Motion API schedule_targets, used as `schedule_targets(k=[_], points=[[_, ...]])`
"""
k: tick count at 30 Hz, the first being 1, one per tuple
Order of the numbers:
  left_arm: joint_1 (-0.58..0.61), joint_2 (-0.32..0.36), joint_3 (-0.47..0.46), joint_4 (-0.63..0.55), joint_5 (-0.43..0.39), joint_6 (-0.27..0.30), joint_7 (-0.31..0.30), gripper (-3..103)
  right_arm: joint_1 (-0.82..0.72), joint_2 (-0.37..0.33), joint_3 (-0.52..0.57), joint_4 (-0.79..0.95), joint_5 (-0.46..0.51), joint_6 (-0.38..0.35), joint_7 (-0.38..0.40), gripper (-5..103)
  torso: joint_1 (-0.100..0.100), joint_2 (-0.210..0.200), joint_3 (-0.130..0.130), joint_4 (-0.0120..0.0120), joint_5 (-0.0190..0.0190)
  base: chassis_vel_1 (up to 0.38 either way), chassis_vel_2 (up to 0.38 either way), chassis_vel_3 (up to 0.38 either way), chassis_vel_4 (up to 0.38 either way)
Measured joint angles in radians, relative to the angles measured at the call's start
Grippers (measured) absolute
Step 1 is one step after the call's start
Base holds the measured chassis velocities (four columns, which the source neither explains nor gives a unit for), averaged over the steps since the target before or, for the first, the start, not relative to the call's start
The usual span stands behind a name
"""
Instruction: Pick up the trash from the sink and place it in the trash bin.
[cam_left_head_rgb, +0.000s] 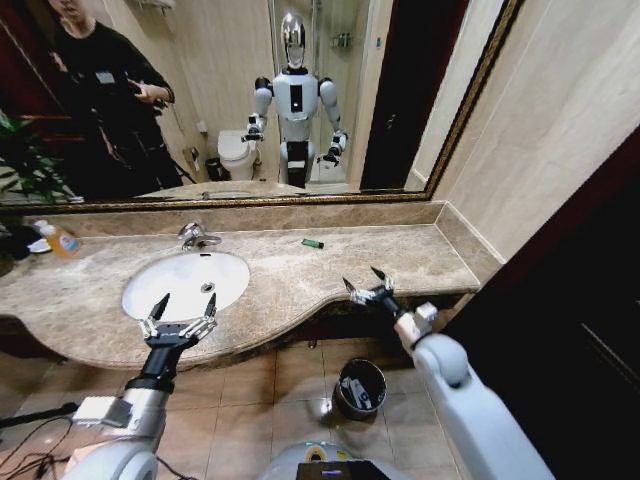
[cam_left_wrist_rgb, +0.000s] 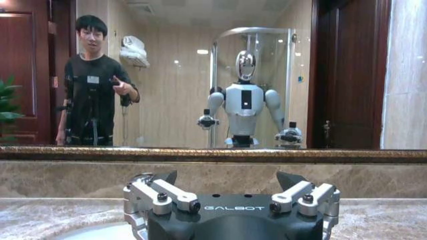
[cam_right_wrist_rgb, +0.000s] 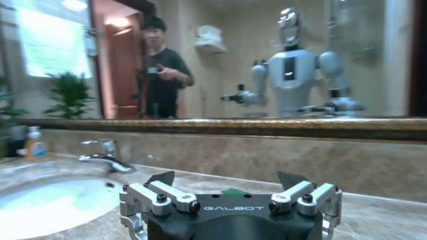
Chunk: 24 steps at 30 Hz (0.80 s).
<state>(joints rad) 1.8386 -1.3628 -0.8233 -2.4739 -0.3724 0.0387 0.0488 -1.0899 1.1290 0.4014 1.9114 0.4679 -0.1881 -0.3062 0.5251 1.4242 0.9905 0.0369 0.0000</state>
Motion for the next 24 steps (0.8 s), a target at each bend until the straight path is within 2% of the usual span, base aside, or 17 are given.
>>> schedule_targets(k=[2, 4, 6, 9, 15, 17, 24], points=[[0.0, 0.0, 0.0, 0.0, 0.0, 0.0, 0.0, 100, 0.034, -0.006, -0.007, -0.038, 0.013, -0.005, -0.03, 100, 0.0, 0.0, 0.0, 0.0, 0.0, 0.0, 0.0, 0.0, 0.0], [0.0, 0.0, 0.0, 0.0, 0.0, 0.0, 0.0, 100, 0.131, -0.019, -0.029, -0.164, 0.042, -0.014, -0.144, 100, 0.0, 0.0, 0.0, -0.0001, 0.0003, 0.0, 0.0, 0.0, 0.0], [0.0, 0.0, 0.0, 0.0, 0.0, 0.0, 0.0, 100, 0.155, -0.02, -0.035, -0.193, 0.043, -0.017, -0.171, 100, 0.0, 0.0, 0.0, -0.0003, 0.0002, 0.0, 0.0, 0.0, 0.0], [0.0, 0.0, 0.0, 0.0, 0.0, 0.0, 0.0, 100, 0.303, -0.016, -0.077, -0.347, 0.038, -0.021, -0.3, 100, 0.0, 0.0, 0.0, -0.0002, 0.0, 0.0, 0.0, 0.0, 0.0], [0.0, 0.0, 0.0, 0.0, 0.0, 0.0, 0.0, 100, 0.461, 0.018, -0.134, -0.521, -0.014, -0.017, -0.375, 100, 0.0, 0.0, 0.0, 0.0, -0.0001, 0.0, 0.0, 0.0, 0.0], [0.0, 0.0, 0.0, 0.0, 0.0, 0.0, 0.0, 100, 0.524, 0.043, -0.165, -0.604, -0.061, -0.015, -0.398, 100, 0.0, 0.0, 0.0, -0.0001, 0.0, 0.0, 0.0, 0.0, 0.0], [0.0, 0.0, 0.0, 0.0, 0.0, 0.0, 0.0, 100, 0.657, 0.088, -0.261, -0.763, -0.126, -0.03, -0.387, 100, 0.0, 0.0, 0.0, -0.0001, -0.0001, 0.0, 0.0, 0.0, 0.0]])
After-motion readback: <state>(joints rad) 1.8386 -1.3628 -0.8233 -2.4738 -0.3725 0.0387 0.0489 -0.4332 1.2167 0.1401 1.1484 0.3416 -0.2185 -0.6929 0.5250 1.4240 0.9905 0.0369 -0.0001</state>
